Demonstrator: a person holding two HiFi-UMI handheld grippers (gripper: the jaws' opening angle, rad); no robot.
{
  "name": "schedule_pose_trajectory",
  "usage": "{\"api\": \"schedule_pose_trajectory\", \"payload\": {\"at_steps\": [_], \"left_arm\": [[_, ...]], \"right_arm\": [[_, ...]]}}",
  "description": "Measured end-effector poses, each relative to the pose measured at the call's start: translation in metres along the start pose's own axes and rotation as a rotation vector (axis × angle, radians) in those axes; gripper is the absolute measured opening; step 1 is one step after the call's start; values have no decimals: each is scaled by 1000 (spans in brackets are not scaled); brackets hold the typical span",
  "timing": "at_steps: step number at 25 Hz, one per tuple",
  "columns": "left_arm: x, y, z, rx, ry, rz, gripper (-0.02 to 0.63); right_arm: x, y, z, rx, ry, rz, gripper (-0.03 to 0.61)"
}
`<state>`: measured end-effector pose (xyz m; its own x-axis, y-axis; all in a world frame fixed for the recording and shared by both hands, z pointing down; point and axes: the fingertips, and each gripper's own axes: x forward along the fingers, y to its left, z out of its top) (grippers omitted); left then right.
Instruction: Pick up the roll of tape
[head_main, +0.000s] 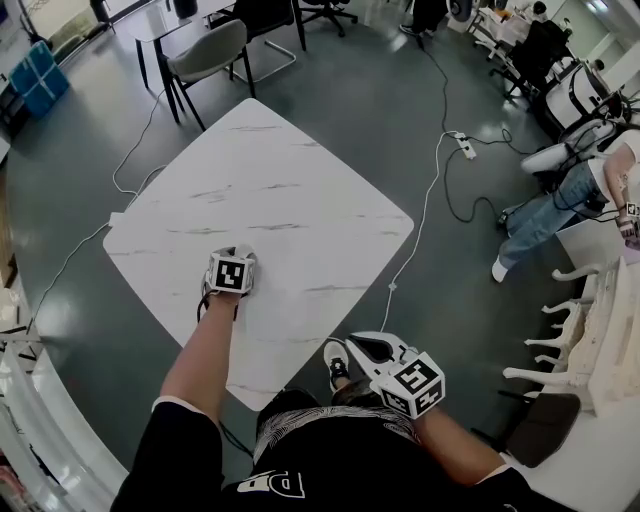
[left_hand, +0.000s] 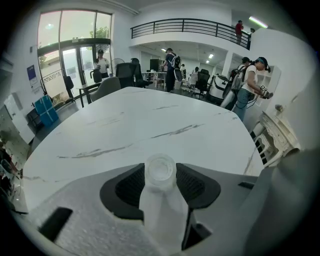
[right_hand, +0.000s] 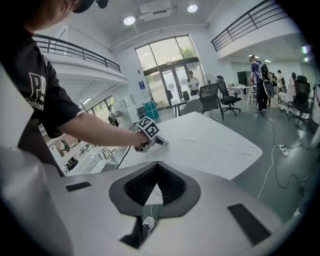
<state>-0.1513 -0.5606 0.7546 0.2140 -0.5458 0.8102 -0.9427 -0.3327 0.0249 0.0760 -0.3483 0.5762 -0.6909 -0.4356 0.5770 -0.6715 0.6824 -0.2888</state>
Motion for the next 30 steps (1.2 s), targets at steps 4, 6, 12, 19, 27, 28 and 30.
{"api": "schedule_pose_trajectory", "payload": {"at_steps": [4,6,12,19,27,28,30], "left_arm": [[-17,-4,-2,5,-7,-17,207],[-26,-10,-8,-3,-5,-42,207],[-69,-14,-11,31,-62,-84,207],[-139,-16,-21,27,-170,-127,206],[-215,-16,-40,-3,-277,-170,207],[-223,-16,-42,-2,-288,-174,206],[-240,-16,-46,-2,-312,-183,206]], "right_arm": [[2,6,4,-8,-15,5,5],[5,11,5,-17,-17,14,5],[23,37,5,-33,-18,44,5],[40,76,14,-64,-34,74,5],[51,111,32,-98,-73,60,5],[51,115,33,-99,-77,59,5],[52,124,34,-99,-87,53,5]]}}
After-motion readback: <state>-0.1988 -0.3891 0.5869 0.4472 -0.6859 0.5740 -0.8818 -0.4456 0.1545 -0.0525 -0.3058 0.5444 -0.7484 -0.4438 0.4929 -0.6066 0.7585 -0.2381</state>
